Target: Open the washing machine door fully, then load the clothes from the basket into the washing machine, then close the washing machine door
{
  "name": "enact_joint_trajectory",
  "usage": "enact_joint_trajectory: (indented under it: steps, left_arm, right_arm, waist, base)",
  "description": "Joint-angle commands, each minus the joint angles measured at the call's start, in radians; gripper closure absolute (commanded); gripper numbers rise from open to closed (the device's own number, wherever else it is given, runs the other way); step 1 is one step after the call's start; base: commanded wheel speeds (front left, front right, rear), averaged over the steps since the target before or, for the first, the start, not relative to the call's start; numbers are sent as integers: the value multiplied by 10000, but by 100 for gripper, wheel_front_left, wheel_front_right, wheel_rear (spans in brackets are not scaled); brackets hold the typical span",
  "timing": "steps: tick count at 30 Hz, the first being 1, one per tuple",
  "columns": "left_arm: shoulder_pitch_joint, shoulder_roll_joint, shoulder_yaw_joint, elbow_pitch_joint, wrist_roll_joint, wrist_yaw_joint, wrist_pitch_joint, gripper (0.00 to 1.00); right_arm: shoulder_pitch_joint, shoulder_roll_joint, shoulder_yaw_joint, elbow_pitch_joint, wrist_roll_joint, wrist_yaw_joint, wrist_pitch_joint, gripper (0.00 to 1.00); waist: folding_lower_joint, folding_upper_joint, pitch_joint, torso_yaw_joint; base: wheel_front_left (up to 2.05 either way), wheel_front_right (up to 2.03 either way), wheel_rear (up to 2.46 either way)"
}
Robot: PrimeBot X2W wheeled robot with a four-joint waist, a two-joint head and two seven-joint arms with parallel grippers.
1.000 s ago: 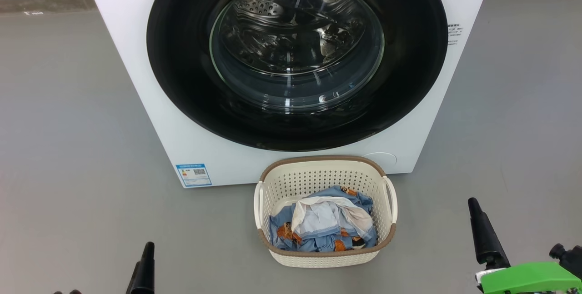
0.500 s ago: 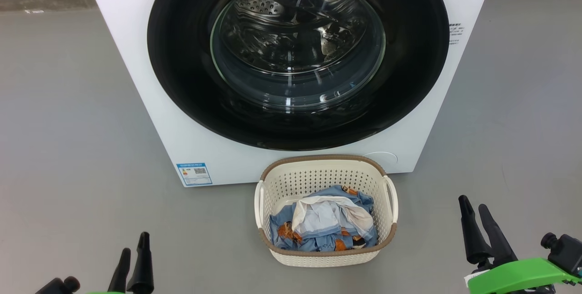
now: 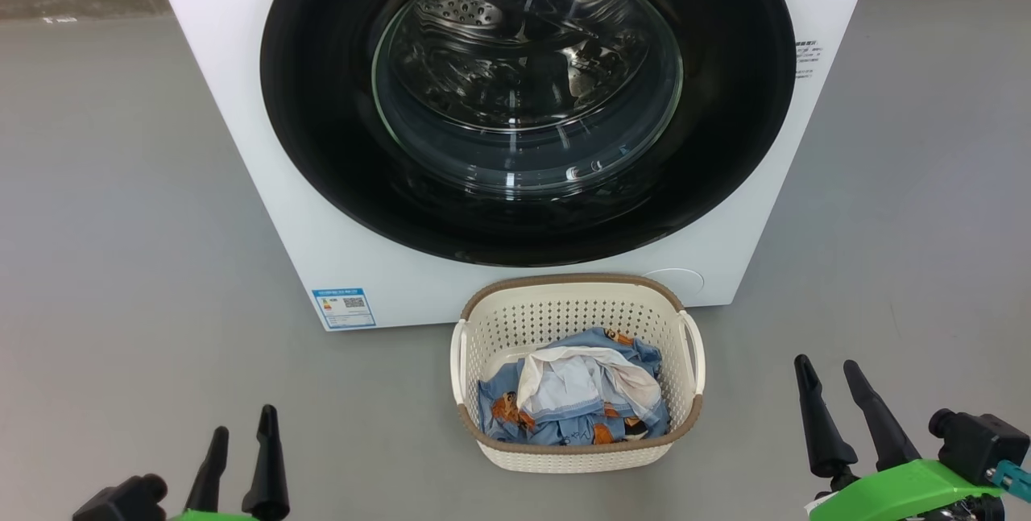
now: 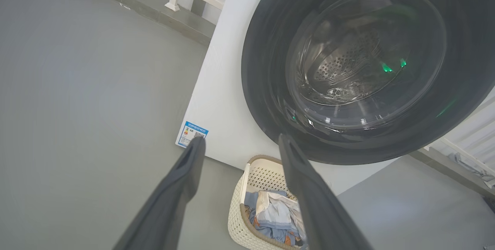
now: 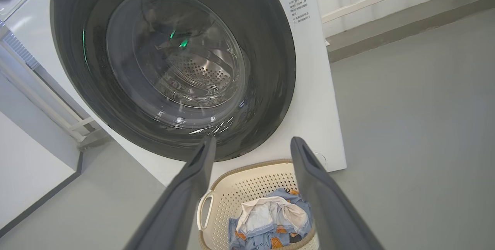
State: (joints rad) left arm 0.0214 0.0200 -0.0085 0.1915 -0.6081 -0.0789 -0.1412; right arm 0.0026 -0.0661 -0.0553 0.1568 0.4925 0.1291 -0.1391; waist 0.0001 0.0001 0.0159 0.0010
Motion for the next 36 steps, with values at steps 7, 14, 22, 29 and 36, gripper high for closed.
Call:
enact_joint_trajectory:
  steps: [7,14,22,29,36]
  left_arm:
    - [-64,210,98,-500,1371,139,-319,0]
    - [-54,234,114,-627,2209,204,-554,0]
    - [-38,259,130,-754,2997,232,-789,0]
    - [-10,280,144,-875,3758,268,-995,0]
    - [32,301,153,-1013,4524,260,-1200,0]
  right_arm:
    - [-74,-30,168,-346,-1161,12,-345,0]
    - [-58,-26,196,-422,-2003,13,-578,0]
    - [-28,-15,252,-414,-2643,14,-813,0]
    - [-2,-37,312,-439,-3510,15,-1017,0]
    - [16,-56,383,-452,-4302,16,-1221,0]
  waist:
    - [0,-1,21,-6]
    - [0,-1,57,16]
    - [0,-1,63,20]
    - [0,-1,85,41]
    - [-1,-1,81,48]
  base:
    - [0,0,0]
    - [0,0,0]
    - [0,0,0]
    - [0,0,0]
    - [0,0,0]
